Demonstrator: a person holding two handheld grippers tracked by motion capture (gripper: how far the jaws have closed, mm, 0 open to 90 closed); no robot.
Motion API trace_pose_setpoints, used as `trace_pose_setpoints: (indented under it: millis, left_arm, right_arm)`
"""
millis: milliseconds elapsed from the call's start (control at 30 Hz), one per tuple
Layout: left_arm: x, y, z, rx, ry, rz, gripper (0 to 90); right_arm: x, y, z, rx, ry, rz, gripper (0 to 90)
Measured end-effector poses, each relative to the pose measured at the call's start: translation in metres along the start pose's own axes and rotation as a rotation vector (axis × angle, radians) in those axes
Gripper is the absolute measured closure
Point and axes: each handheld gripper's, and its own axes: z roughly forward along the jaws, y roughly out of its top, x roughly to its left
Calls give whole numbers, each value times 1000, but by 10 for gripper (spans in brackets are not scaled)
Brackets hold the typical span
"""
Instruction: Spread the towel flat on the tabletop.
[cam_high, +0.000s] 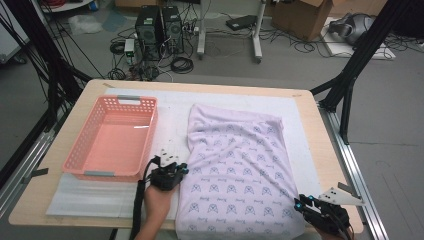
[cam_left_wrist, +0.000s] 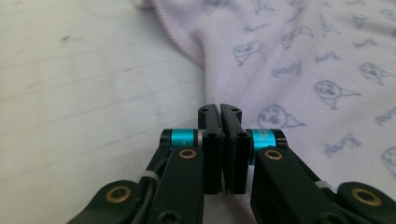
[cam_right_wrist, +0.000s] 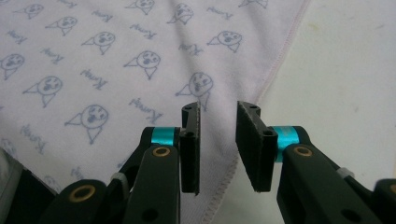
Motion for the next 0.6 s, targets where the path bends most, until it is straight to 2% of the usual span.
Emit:
trace_pose_setpoints:
  millis: [67, 133, 233, 300, 367, 400, 433, 467, 533, 600]
  left_arm:
    - [1, -1, -4, -22, 6, -2, 854]
    - [1, -2, -6, -34, -33, -18, 692]
    - [-3, -5, -11, -37, -63, -9, 589]
    - [-4, -8, -17, -44, -81, -4, 569]
    - [-4, -10, -21, -41, -119, -15, 549]
    - [-5, -12, -24, -42, -129, -12, 542]
    - [-5, -13, -26, -40, -147, -10, 540]
    - [-6, -15, -28, -31, -161, -9, 540]
    - [-7, -20, -32, -15, -185, -11, 537]
    - [-10, -25, -35, -4, -207, -14, 537]
  right_arm:
    - [0, 0, 2, 4, -2, 2, 689]
    - [0, 1, 6, 8, -7, 14, 647]
    - [-3, 2, 12, 13, -38, 35, 602]
    - [-6, 2, 18, 21, -44, 62, 595]
    - [-5, 1, 23, 17, -55, 58, 605]
    - [-4, 2, 24, 15, -60, 51, 637]
    - [-3, 2, 23, 17, -57, 43, 779]
    - [-3, 2, 23, 19, -19, 30, 855]
    - [0, 2, 21, 33, -32, 8, 869]
    - [-2, 3, 16, 51, -46, 9, 872]
